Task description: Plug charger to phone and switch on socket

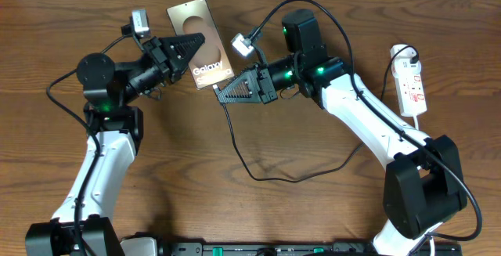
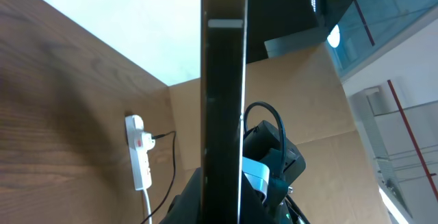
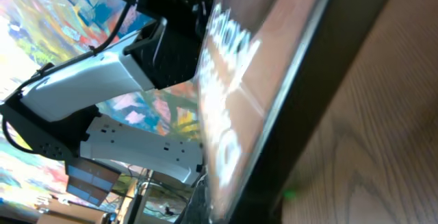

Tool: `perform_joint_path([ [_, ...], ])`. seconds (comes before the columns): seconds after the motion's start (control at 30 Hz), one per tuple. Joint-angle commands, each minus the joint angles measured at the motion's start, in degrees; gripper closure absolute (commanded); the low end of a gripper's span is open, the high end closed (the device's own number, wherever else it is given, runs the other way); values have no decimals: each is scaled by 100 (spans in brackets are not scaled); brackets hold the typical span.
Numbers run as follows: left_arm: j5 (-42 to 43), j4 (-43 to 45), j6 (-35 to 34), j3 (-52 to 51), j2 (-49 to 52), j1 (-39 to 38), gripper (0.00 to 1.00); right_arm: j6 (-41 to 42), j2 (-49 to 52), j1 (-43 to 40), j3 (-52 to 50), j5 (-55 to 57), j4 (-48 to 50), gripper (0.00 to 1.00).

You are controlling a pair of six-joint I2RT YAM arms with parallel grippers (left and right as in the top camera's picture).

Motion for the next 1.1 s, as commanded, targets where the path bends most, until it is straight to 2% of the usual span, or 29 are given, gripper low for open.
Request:
perform_joint_path([
  [0.0, 72, 76, 179, 50, -63, 181, 93, 153, 33, -31, 26, -177, 4, 99],
  [1.07, 243, 92, 179, 50, -66, 105, 93, 170, 33, -20, 26, -59, 85, 99],
])
